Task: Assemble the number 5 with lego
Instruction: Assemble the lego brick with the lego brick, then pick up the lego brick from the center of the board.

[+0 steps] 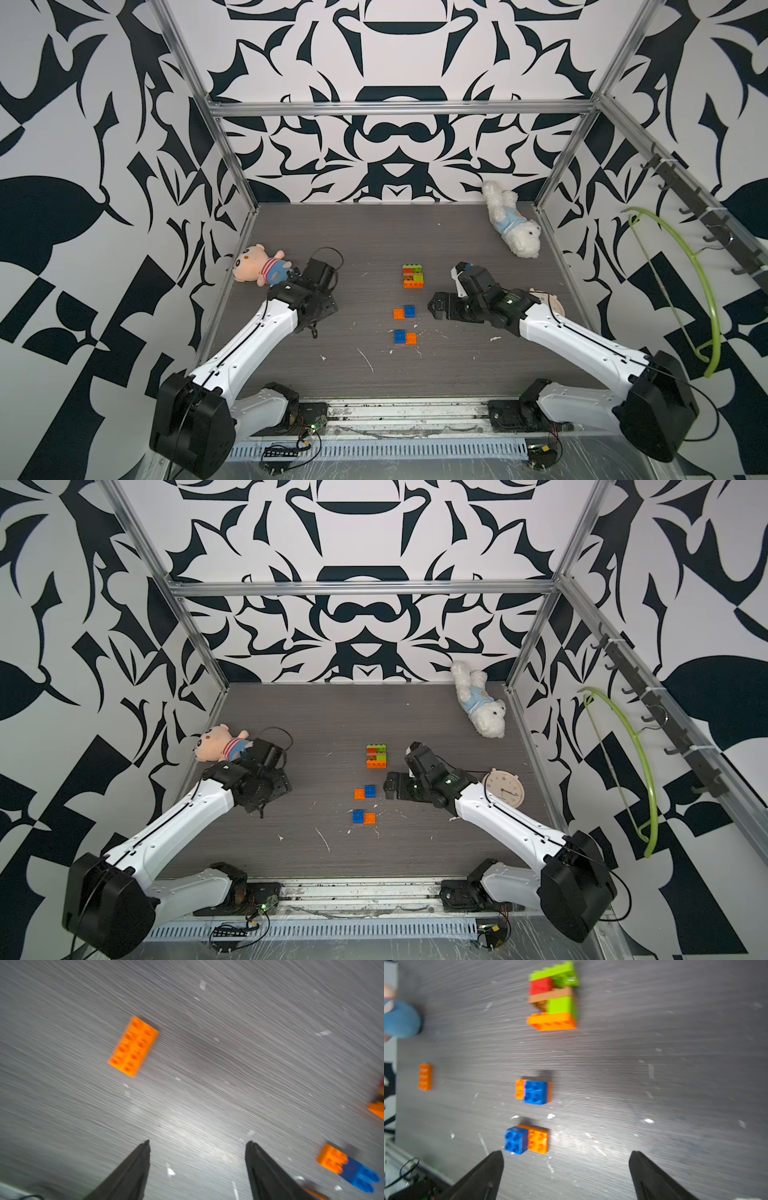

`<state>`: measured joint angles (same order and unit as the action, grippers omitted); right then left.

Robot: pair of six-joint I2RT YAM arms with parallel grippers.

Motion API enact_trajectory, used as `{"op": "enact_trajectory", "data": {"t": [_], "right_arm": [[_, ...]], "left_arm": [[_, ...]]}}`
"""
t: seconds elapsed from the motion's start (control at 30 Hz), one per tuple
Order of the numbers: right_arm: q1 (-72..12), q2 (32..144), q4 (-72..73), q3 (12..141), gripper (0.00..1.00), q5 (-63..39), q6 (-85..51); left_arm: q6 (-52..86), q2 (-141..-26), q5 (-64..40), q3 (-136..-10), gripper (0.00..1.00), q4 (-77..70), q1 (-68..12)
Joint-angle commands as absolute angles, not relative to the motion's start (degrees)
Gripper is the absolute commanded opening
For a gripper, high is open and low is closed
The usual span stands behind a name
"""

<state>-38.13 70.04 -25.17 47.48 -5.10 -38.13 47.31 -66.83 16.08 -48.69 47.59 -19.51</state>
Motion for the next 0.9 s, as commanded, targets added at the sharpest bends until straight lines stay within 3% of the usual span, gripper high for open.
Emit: {"op": "enact_trajectory", "data": {"t": [0.0,0.17,0.6,0.87], "right_arm": [[-40.80,72.76,-24.08,51.48,1.00,-3.18,-35.82],[-43.20,76.73,-24.26,54.57,1.00,-3.08,-36.07],[-43.95,79.59,-25.89,56.60,1.00,-2.80,-36.02],[-43.92,81.44,-27.36,57.96,1.00,-2.81,-36.21]], "left_arm": [[37.86,-68.69,11.30,-47.89,0.80,45.45,-10.97],[32.27,-76.94,8.18,-49.93,0.80,44.73,-1.30],[23.11,-90.26,6.47,-54.99,0.81,40.88,1.74],[19.64,-96.65,5.42,-59.04,0.76,43.19,3.67]]}}
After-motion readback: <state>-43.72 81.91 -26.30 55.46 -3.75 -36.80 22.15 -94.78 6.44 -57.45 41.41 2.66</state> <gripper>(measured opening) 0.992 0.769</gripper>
